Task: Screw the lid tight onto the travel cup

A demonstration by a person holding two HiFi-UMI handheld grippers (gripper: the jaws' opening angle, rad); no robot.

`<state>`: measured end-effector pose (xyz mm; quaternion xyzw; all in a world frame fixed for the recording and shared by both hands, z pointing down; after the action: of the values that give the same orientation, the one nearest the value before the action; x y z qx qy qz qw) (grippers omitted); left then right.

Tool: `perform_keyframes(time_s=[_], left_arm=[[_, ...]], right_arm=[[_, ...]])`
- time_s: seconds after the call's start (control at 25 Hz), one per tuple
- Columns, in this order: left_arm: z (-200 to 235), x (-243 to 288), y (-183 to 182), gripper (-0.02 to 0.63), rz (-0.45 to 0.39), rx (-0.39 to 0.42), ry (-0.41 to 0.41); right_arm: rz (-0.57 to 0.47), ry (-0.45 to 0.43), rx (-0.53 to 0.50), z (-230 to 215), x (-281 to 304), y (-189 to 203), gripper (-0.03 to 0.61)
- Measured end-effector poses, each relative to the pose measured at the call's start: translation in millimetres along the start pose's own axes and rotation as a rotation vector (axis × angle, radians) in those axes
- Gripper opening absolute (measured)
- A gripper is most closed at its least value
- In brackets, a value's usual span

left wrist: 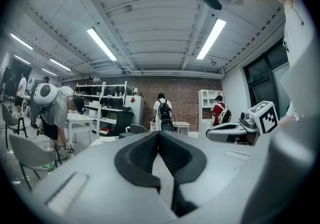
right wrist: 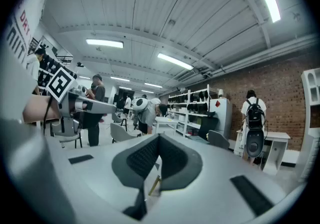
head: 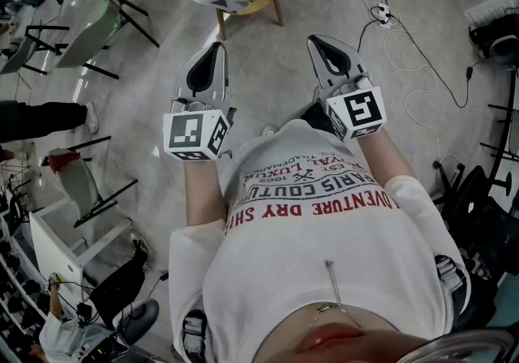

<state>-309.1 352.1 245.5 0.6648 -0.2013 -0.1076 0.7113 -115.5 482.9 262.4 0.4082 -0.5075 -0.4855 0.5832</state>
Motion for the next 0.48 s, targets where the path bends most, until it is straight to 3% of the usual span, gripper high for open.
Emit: perform_keyframes(time_s=[0.48], left_arm=[[-2.4,3.6,2.8,0.012,-0.005,-0.009,0.022]], right_arm=[[-0.016,-0.037,0.078,-1.7,5.3,4.7,0.009]])
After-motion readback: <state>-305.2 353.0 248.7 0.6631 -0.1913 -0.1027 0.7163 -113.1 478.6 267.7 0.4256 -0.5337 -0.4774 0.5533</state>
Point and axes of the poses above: the fingertips, and each gripper's own axes: x forward along the fingers, z to its left, y out of its underside, the point moved 7 cm from there along -x, backward along the fingers, and after that the axes turned 6 degrees about z, right-handed, at the moved point
